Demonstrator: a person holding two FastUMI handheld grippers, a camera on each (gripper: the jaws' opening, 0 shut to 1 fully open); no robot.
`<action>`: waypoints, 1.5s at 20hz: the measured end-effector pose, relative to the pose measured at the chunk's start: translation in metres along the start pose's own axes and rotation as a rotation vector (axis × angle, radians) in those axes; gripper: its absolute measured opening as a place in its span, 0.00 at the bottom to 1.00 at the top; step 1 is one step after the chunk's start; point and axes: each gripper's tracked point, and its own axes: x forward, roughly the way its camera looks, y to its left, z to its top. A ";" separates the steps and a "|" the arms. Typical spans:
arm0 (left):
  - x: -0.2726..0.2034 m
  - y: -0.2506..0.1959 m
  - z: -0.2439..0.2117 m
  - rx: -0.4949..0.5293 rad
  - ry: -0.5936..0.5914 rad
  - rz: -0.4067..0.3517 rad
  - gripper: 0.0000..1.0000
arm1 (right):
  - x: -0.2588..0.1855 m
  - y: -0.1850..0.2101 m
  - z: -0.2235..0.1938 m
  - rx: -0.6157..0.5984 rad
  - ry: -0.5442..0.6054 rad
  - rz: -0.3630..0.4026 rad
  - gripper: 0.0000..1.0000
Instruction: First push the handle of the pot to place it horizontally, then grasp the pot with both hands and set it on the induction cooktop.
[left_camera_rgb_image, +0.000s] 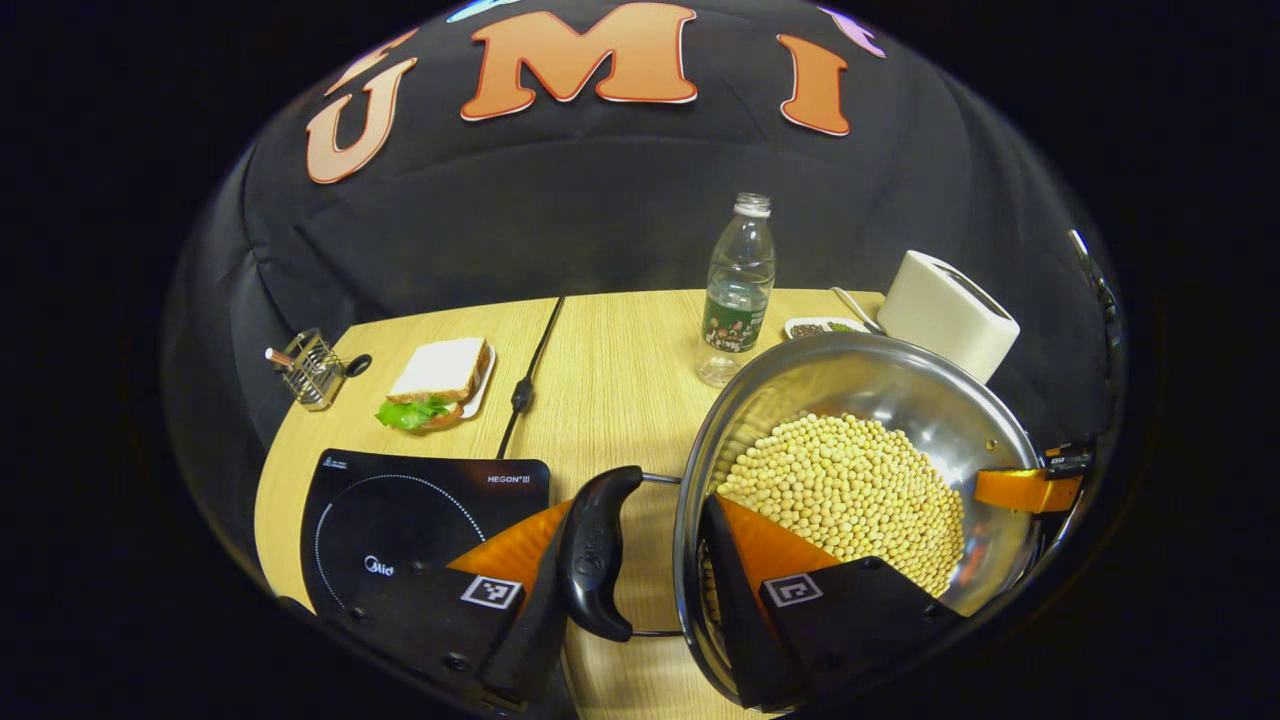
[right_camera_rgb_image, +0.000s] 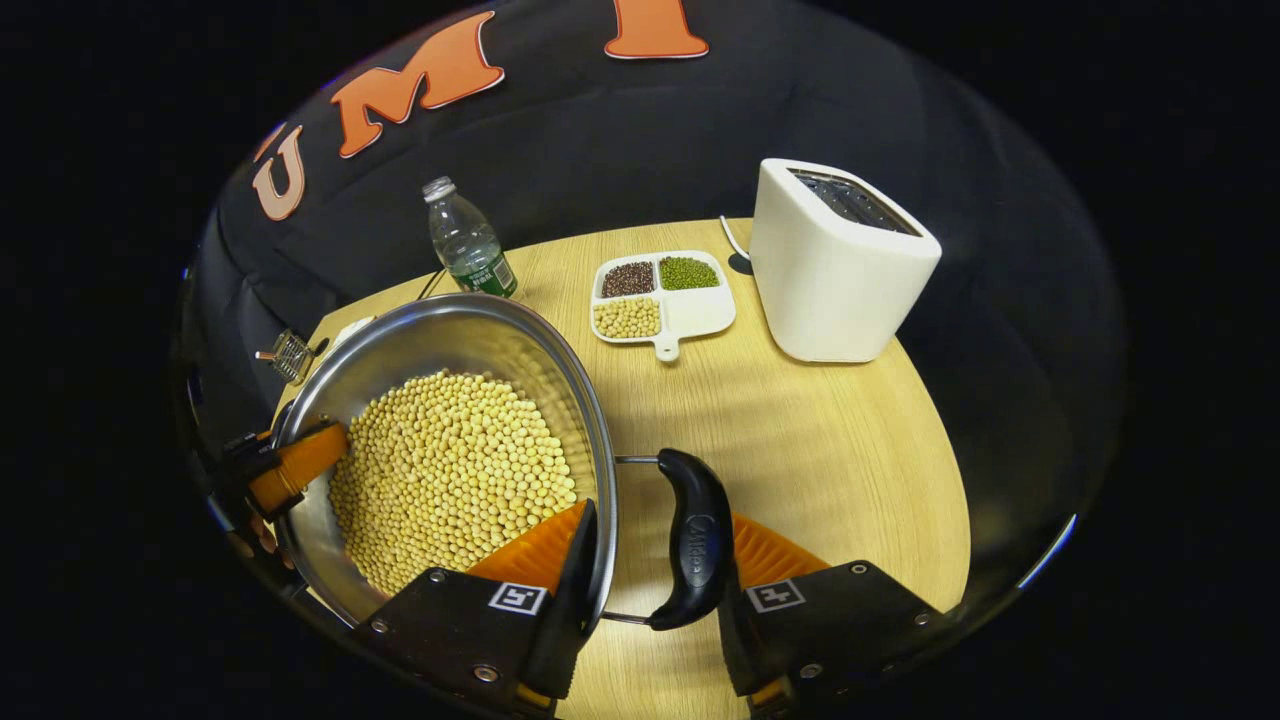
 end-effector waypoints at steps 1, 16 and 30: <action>-0.005 0.000 0.002 0.004 -0.006 0.000 0.72 | -0.004 0.001 0.002 0.001 -0.006 0.002 0.53; -0.068 0.029 0.031 0.027 -0.075 0.045 0.74 | -0.055 0.034 0.013 -0.021 -0.074 0.043 0.58; -0.116 0.148 0.025 -0.078 -0.122 0.186 0.74 | -0.060 0.154 0.028 -0.119 -0.105 0.154 0.58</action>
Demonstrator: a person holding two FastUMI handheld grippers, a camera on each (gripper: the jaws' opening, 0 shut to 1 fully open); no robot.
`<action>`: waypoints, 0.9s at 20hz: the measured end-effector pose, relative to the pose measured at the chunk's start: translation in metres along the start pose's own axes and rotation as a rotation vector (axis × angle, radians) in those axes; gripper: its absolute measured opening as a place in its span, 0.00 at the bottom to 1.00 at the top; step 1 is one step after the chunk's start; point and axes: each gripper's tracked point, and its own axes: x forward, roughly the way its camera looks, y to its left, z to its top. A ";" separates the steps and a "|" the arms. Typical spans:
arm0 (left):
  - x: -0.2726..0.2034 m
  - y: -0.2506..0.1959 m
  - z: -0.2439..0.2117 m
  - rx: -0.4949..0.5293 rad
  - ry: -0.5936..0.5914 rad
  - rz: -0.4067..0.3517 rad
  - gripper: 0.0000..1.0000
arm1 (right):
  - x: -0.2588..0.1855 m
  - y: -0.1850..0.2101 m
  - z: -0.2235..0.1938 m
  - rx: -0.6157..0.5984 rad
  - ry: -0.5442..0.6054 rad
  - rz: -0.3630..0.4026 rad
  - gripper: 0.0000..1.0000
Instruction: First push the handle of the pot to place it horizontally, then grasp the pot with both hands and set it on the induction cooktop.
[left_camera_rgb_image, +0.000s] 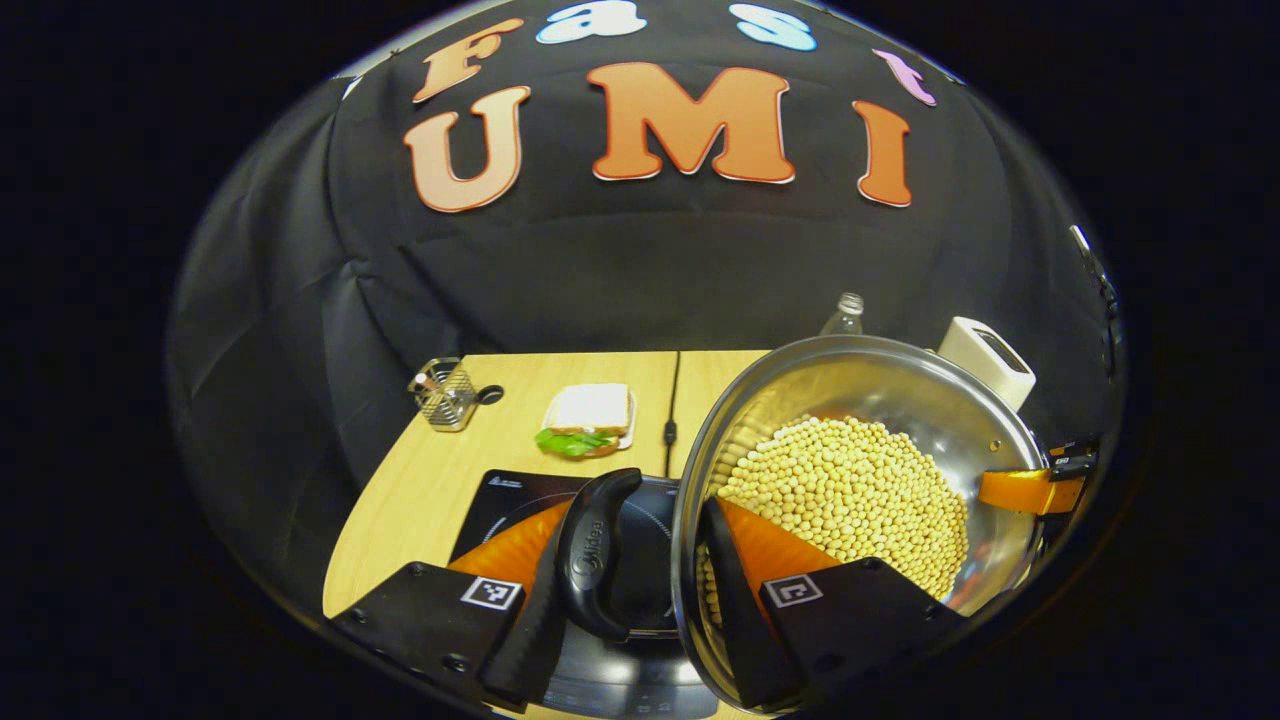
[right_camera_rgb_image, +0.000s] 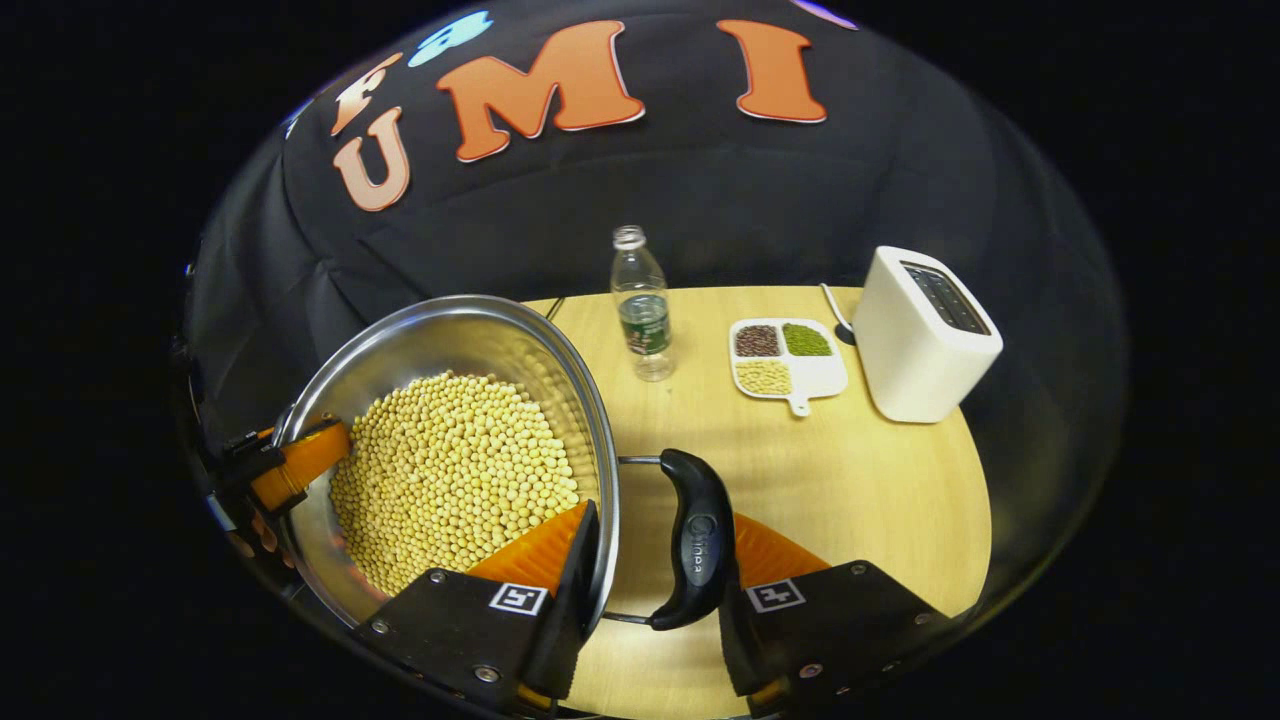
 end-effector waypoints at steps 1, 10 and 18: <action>-0.001 0.013 0.000 -0.007 -0.007 0.017 0.73 | 0.003 0.012 0.002 -0.009 0.001 0.013 0.58; -0.009 0.111 -0.001 -0.081 -0.031 0.123 0.73 | 0.028 0.101 0.012 -0.060 -0.013 0.099 0.58; 0.009 0.157 -0.018 -0.122 -0.011 0.161 0.74 | 0.062 0.146 0.010 -0.089 -0.001 0.121 0.58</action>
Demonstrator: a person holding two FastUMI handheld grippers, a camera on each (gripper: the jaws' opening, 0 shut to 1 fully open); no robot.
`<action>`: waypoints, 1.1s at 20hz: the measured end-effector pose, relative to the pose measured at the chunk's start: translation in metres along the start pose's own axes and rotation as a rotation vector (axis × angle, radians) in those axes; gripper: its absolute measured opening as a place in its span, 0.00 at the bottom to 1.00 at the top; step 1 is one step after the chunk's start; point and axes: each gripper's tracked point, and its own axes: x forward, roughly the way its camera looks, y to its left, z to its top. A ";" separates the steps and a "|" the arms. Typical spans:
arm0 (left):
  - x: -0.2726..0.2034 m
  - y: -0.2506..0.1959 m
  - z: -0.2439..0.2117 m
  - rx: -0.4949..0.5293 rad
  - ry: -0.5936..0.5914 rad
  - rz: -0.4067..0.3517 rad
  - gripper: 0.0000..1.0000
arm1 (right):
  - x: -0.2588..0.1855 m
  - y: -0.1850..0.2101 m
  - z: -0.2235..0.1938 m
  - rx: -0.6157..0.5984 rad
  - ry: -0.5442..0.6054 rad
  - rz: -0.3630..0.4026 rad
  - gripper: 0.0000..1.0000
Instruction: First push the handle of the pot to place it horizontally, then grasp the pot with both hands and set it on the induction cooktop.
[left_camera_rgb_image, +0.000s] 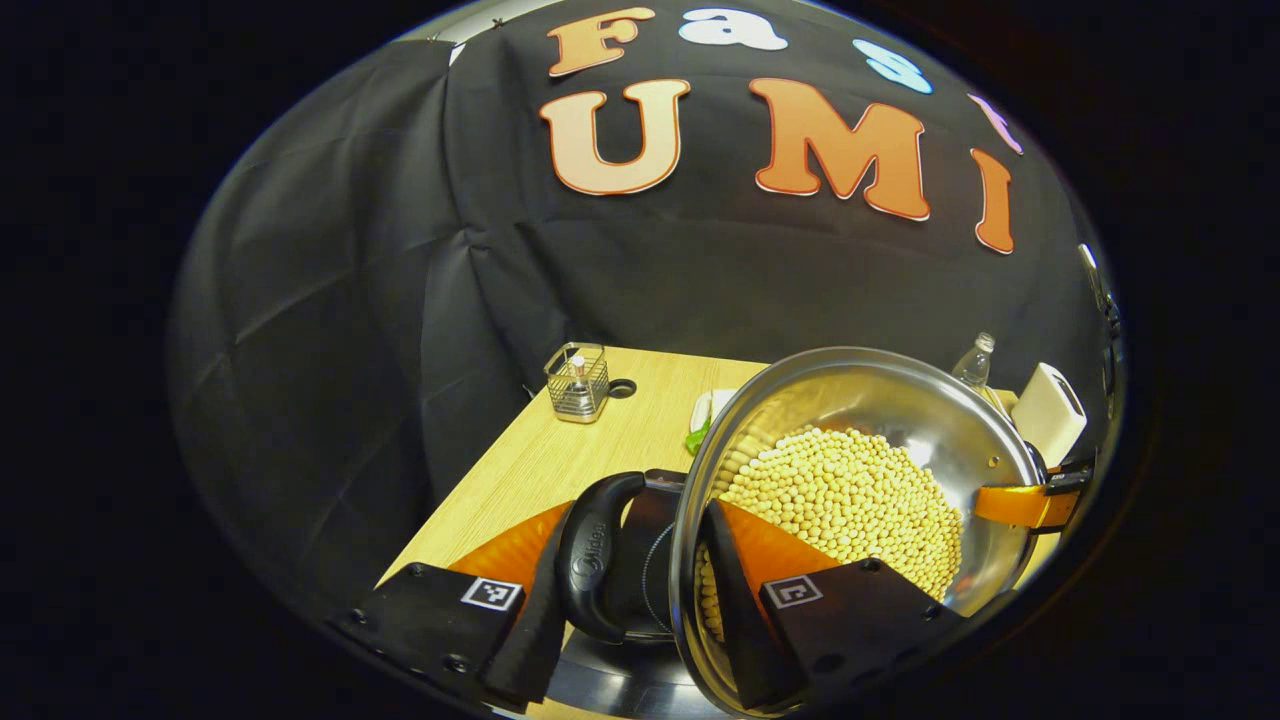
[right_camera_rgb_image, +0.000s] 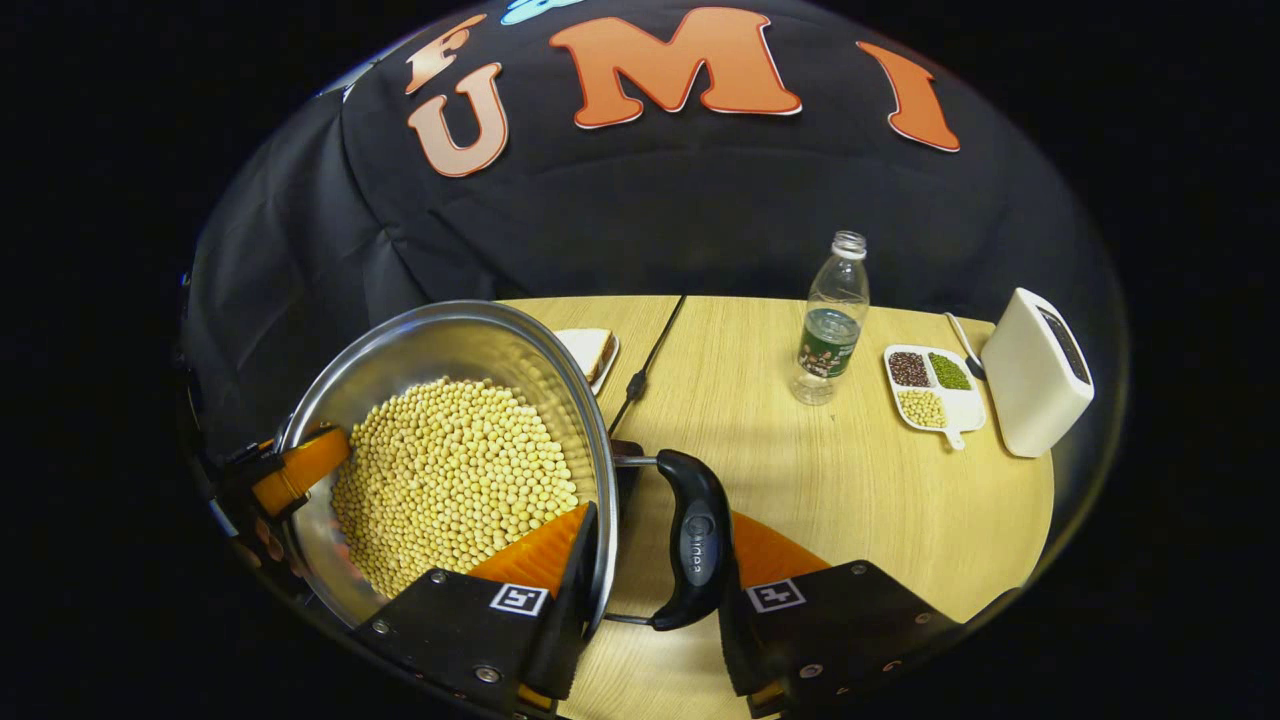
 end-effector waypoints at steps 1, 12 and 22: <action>0.005 0.004 -0.003 -0.002 0.005 0.002 0.72 | 0.006 0.002 -0.002 -0.001 0.005 0.001 0.58; 0.064 0.035 -0.042 -0.032 0.079 0.011 0.74 | 0.061 0.028 -0.018 -0.012 0.058 -0.007 0.57; 0.099 0.042 -0.064 -0.054 0.105 -0.008 0.74 | 0.091 0.028 -0.021 -0.022 0.057 -0.024 0.58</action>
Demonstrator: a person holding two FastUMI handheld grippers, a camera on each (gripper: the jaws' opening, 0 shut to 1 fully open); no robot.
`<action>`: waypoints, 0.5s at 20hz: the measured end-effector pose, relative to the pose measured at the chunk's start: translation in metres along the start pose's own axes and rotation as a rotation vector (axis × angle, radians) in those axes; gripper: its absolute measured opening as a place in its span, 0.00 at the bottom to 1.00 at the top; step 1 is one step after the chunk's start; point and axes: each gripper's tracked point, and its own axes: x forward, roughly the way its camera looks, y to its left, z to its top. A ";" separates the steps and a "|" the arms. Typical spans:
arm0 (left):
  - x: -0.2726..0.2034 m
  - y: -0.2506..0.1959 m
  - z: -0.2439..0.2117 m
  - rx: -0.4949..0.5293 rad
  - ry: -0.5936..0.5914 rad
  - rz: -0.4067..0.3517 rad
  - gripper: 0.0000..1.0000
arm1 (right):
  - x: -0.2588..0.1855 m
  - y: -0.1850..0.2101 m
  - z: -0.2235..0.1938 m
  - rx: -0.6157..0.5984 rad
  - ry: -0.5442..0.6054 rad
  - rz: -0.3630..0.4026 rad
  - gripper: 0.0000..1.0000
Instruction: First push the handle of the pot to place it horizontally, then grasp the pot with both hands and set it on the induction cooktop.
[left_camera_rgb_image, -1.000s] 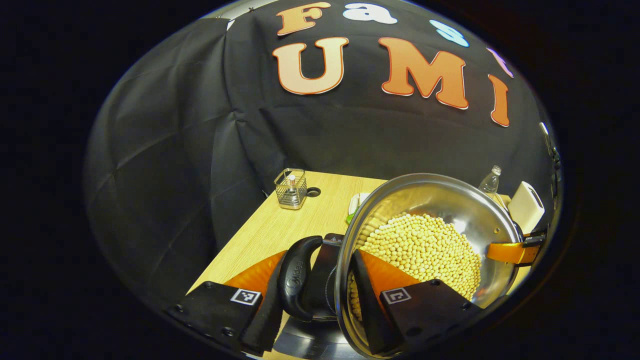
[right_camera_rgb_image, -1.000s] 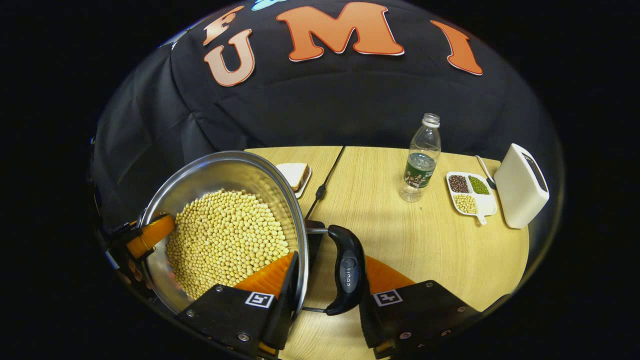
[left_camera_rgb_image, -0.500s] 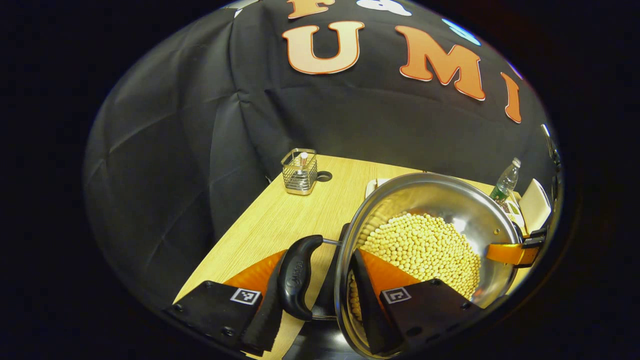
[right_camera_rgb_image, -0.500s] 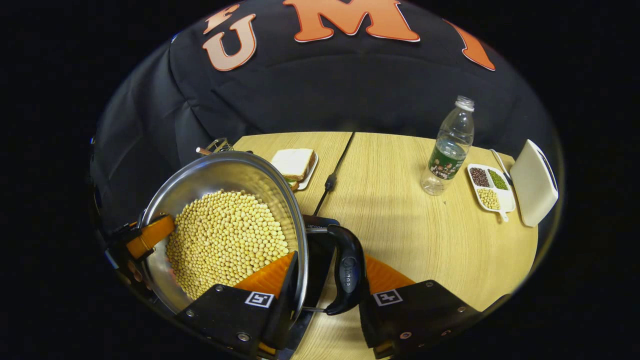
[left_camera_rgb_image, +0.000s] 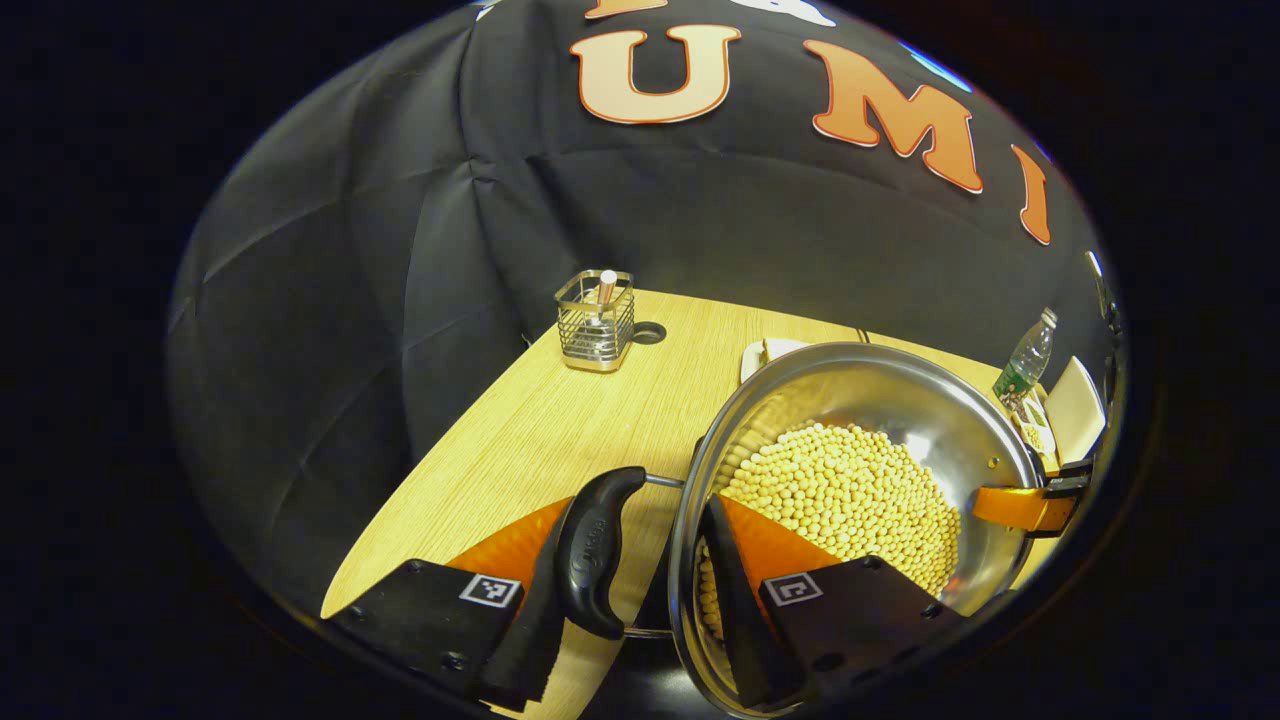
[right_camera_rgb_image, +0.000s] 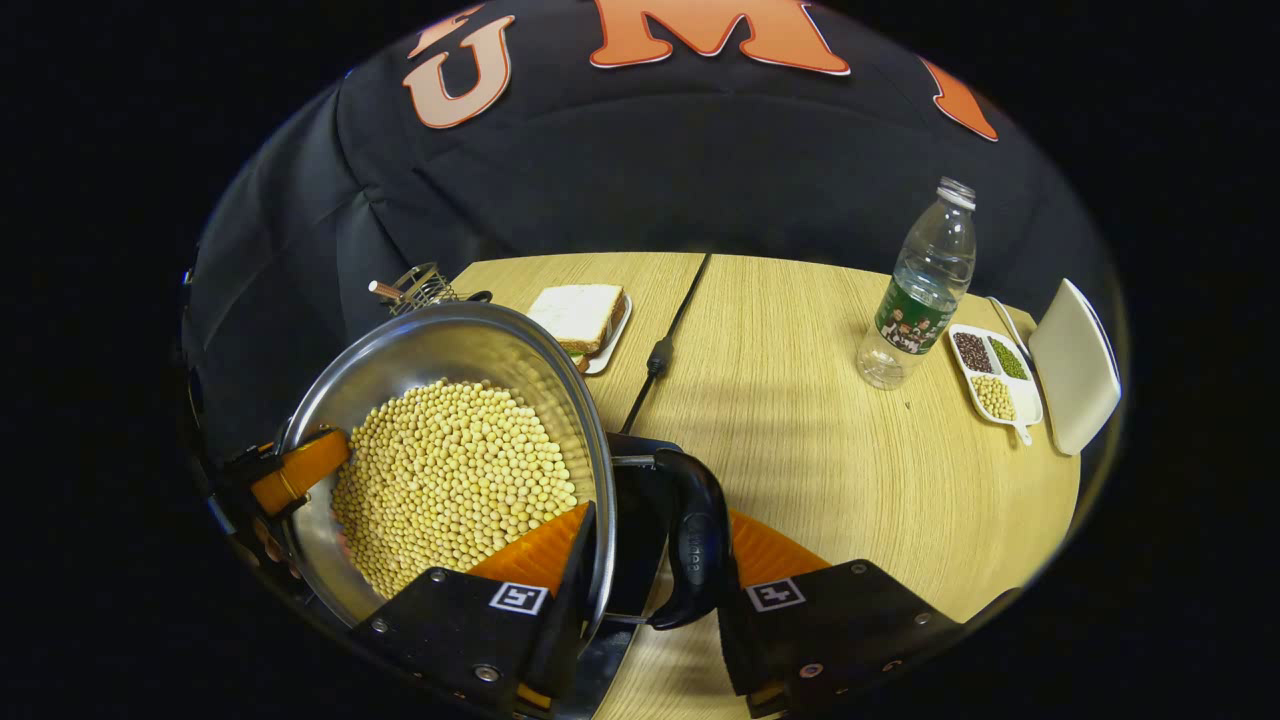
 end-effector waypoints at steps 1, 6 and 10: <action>0.000 0.001 -0.001 -0.002 0.004 -0.001 0.74 | 0.002 0.000 0.003 -0.002 -0.011 0.001 0.58; 0.009 -0.001 -0.009 0.001 0.005 -0.020 0.80 | 0.004 0.002 0.004 -0.043 -0.029 0.059 0.64; -0.015 -0.003 0.020 0.024 -0.096 -0.002 0.87 | -0.036 -0.011 0.023 -0.161 -0.138 0.065 0.76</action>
